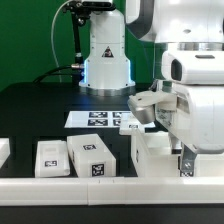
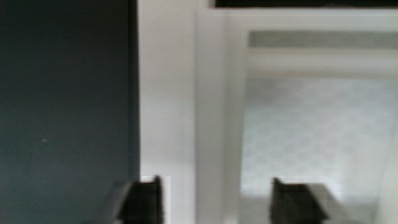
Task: Assemble cabinet
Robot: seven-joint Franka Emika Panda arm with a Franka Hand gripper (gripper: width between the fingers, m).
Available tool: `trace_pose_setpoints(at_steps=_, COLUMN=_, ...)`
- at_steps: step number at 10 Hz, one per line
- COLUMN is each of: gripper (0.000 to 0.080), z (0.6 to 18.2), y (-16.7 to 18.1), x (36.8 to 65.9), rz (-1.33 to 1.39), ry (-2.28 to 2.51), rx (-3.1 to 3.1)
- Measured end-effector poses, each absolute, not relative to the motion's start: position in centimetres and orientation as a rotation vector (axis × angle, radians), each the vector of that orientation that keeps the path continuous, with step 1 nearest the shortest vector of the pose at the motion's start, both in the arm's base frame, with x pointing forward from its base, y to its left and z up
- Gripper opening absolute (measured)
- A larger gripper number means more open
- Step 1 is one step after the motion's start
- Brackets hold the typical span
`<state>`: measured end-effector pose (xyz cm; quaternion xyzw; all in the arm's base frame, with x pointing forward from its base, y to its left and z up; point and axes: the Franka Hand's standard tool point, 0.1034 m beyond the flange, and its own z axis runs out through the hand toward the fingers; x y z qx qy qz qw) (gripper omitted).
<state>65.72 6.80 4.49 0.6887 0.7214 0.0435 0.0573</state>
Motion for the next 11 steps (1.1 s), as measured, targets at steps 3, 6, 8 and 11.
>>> trace_pose_setpoints(at_steps=3, gripper=0.0697, z=8.0, y=7.6, x=65.7, rz=0.113, ry=2.147, rx=2.112)
trace_pose_setpoints(at_steps=6, gripper=0.0793, z=8.8, y=7.5, x=64.8, rz=0.109, ry=2.126, rx=2.133)
trace_pose_setpoints(at_steps=8, gripper=0.0798, z=8.7, y=7.1, x=64.7, rz=0.101, ry=2.142, rx=2.117)
trace_pose_setpoints(at_steps=11, gripper=0.0797, z=9.4, y=2.0, x=61.7, rz=0.044, ry=2.201, rx=2.064)
